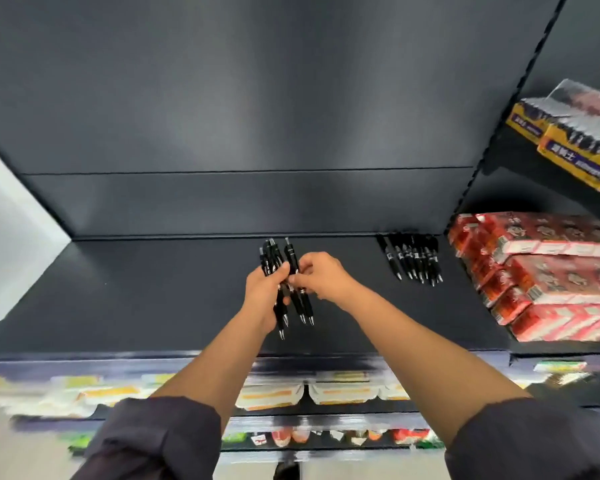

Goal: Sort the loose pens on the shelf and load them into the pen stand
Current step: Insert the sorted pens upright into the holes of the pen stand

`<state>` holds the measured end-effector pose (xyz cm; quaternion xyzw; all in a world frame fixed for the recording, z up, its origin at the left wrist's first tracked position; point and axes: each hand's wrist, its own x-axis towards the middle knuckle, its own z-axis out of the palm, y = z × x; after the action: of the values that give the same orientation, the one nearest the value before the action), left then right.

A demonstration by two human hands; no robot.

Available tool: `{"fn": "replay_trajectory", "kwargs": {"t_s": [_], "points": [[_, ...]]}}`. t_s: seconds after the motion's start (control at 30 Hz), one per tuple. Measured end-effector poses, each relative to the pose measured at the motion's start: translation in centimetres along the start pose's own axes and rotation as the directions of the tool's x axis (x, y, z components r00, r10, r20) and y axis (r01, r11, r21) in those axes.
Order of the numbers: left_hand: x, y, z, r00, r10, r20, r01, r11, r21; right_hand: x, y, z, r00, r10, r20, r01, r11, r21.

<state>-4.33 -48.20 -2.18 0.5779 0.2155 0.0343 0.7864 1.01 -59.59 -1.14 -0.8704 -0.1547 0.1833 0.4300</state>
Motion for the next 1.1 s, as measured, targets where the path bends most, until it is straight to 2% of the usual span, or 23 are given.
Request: {"fn": "replay_trajectory", "kwargs": {"t_s": [0.07,0.2,0.33,0.4,0.57,0.67,0.8,1.0,1.1], "points": [[-1.3,0.8,-3.1,0.994,0.062,-0.089,-0.057,0.997,0.056,-0.4,-1.9,2.0,0.998,-0.035,0.051,0.03,0.994,0.102],[-3.4,3.6,-9.9,0.958,0.218,-0.187,-0.189,0.969,0.157,-0.3,-7.3,6.4,0.978,-0.146,0.146,0.123,0.98,0.158],[-5.6,6.1,-17.2,0.931,0.304,-0.2,-0.276,0.948,0.158,0.3,-13.4,12.1,0.944,-0.255,0.211,0.189,0.939,0.289],[-6.6,6.9,-20.9,0.914,0.347,-0.211,-0.302,0.928,0.218,0.7,-16.6,15.4,0.931,-0.274,0.24,0.183,0.922,0.341],[-9.4,9.3,-33.0,0.857,0.436,-0.275,-0.358,0.887,0.291,1.1,-25.4,26.8,0.881,-0.313,0.355,0.171,0.91,0.377],[-10.5,10.6,-40.6,0.821,0.449,-0.353,-0.326,0.876,0.356,1.1,-30.4,32.8,0.883,-0.298,0.362,0.113,0.885,0.452],[-10.9,11.8,-48.3,0.83,0.441,-0.342,-0.272,0.855,0.441,1.7,-35.0,38.3,0.888,-0.335,0.314,0.174,0.878,0.446],[-9.3,13.5,-54.6,0.833,0.42,-0.36,-0.217,0.847,0.485,5.1,-38.5,42.6,0.897,-0.347,0.273,0.183,0.855,0.485],[-7.5,14.2,-56.9,0.816,0.428,-0.388,-0.234,0.859,0.455,7.5,-40.2,43.9,0.891,-0.371,0.262,0.242,0.875,0.418]]}}
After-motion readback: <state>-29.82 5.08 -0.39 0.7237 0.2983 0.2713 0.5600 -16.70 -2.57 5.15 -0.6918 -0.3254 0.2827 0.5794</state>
